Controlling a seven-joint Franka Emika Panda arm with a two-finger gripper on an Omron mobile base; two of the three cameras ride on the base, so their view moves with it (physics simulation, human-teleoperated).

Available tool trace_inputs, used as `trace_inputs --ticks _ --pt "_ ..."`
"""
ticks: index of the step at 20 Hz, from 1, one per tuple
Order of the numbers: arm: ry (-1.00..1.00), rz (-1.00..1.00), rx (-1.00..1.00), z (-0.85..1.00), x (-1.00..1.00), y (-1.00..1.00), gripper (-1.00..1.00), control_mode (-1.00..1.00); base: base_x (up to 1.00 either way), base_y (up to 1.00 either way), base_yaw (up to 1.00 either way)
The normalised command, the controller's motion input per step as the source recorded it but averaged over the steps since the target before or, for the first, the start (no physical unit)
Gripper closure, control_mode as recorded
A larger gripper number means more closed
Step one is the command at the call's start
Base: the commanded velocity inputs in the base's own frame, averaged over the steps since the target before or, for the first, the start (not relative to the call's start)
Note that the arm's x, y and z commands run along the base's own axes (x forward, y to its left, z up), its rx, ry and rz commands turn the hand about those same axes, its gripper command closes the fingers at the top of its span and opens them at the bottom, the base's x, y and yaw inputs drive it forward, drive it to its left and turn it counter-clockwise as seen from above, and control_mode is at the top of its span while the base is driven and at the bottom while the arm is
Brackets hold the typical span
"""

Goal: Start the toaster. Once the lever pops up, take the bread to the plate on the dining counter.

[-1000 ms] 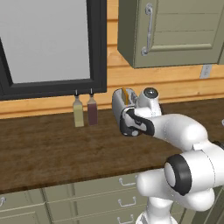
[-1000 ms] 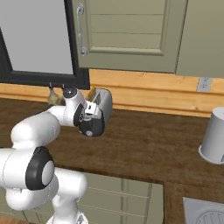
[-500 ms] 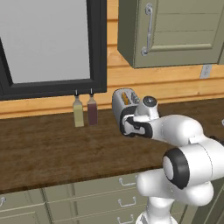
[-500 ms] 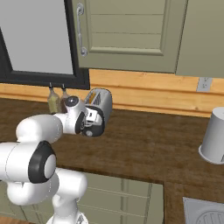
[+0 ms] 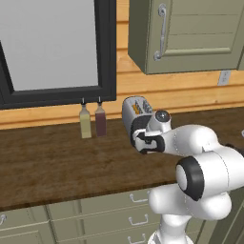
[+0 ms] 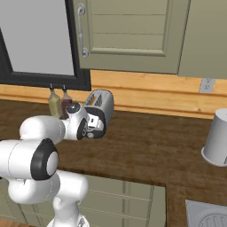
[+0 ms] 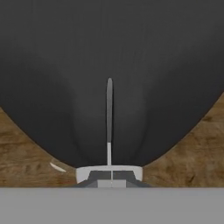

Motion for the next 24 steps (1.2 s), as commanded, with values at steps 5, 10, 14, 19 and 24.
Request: trace_inputs --ticks 5,10,14,19,24 --pt "0.0 0.0 0.0 0.19 -0.02 0.0 1.0 -1.0 0.0 0.0 0.0" --pt "-0.01 0.0 -0.05 0.86 -0.04 0.0 1.0 -1.0 0.0 0.0 0.0" --pt "0.0 0.0 -0.19 0.85 -0.05 0.23 1.0 -1.0 0.0 0.0 0.0" --pt "0.0 0.0 -0.29 0.69 -0.13 0.43 1.0 -1.0 0.0 0.0 0.0" --pt "0.0 0.0 -0.37 0.48 -0.08 0.57 1.0 -1.0 0.0 0.0 0.0"
